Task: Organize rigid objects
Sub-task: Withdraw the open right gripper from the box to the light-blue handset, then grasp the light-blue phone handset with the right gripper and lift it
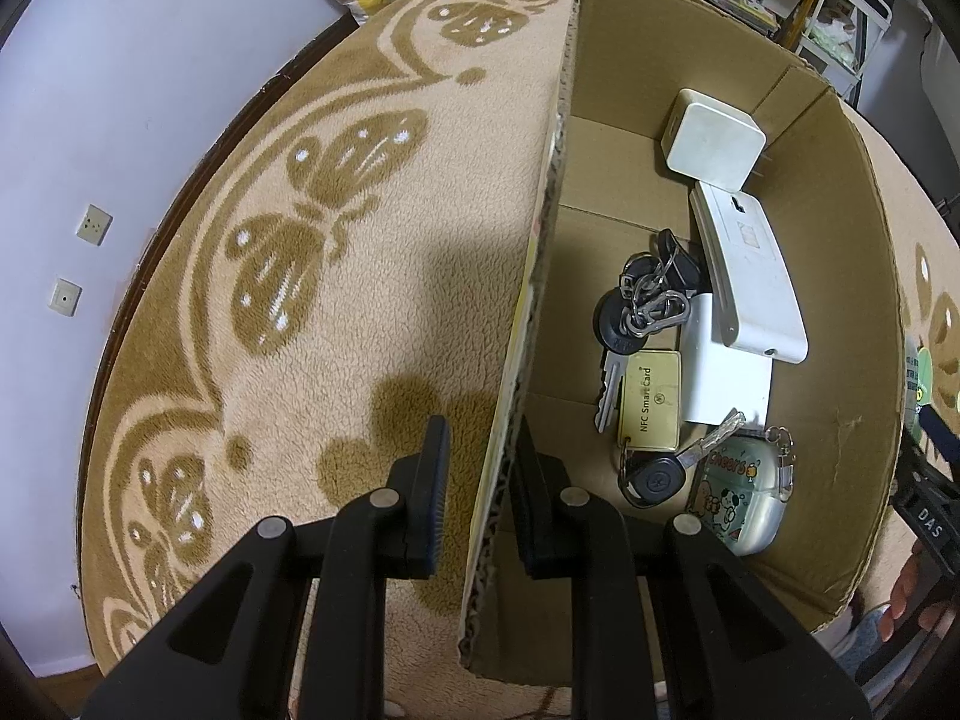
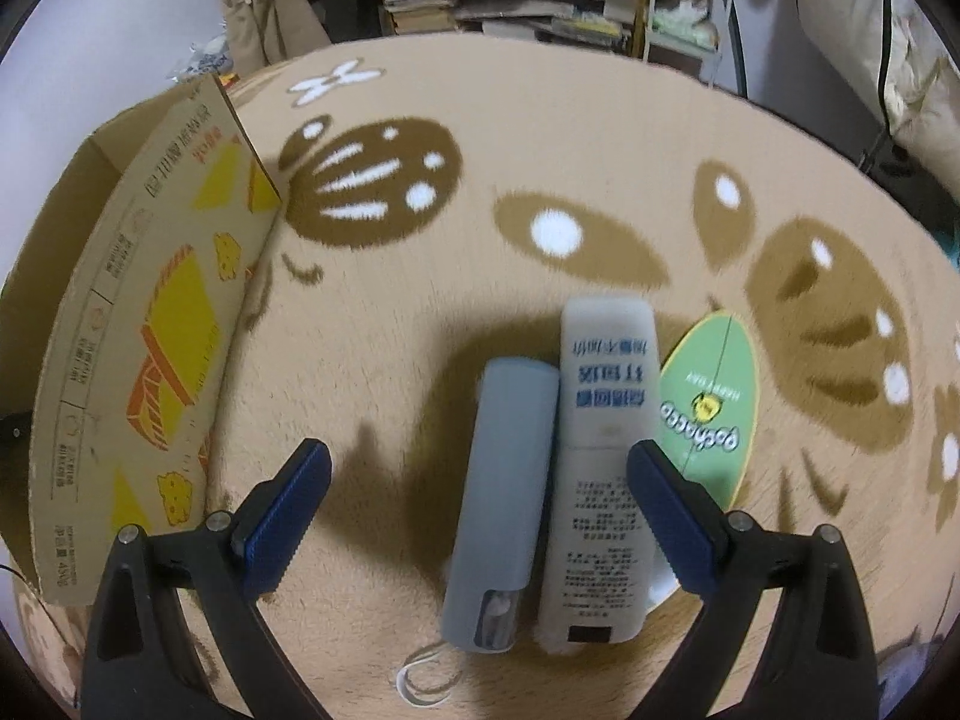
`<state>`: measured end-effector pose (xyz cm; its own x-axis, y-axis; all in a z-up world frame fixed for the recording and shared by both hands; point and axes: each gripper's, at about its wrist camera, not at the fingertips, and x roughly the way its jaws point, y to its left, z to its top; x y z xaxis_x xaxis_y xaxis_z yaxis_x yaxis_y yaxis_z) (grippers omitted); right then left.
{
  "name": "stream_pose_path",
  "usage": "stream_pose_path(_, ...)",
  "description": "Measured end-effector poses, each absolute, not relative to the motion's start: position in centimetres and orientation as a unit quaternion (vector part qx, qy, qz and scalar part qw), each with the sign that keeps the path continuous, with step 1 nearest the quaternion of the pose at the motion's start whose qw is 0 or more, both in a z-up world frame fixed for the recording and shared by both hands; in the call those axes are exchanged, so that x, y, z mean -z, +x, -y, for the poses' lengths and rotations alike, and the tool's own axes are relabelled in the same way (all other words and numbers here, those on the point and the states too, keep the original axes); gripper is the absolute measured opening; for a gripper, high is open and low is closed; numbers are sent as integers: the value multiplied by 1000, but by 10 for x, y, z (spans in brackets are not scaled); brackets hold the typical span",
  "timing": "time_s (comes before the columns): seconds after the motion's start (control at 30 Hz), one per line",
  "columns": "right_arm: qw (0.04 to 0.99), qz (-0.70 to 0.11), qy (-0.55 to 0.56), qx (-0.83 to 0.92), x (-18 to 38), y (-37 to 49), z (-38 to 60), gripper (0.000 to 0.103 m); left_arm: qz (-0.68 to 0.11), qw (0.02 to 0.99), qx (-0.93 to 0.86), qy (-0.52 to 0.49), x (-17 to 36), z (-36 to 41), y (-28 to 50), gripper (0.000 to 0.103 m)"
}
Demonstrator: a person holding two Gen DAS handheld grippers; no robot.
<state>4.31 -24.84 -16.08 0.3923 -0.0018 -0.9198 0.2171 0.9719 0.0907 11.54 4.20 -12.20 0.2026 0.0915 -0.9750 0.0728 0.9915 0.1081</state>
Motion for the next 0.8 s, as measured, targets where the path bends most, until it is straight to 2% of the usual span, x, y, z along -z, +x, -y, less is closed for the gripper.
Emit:
stream_pose_path(0.13,832,-544,95,59,160,42,246,100,-630,774,-7,69,122,-42,115,19)
stream_pose_path(0.2,834,-542,92,56,158,43,244,84,-629,774,-8,72,122,-41,115,19)
stream_pose_path(0.3,823,-556,107,46,165,44,243,70,-629,774,-9,73,123,-41,115,19)
stream_pose_path(0.57,810,-575,92,62,181,46,237,55,-629,774,-9,73,123,-41,115,19)
stream_pose_path(0.73,811,-574,84,75,183,43,231,54,-629,774,-10,73,123,-40,116,19)
stream_pose_path(0.77,811,-573,84,76,183,43,231,51,-629,774,-10,75,123,-40,116,19)
stream_pose_path(0.8,813,-570,87,75,183,42,230,41,-629,774,-10,76,123,-39,116,19)
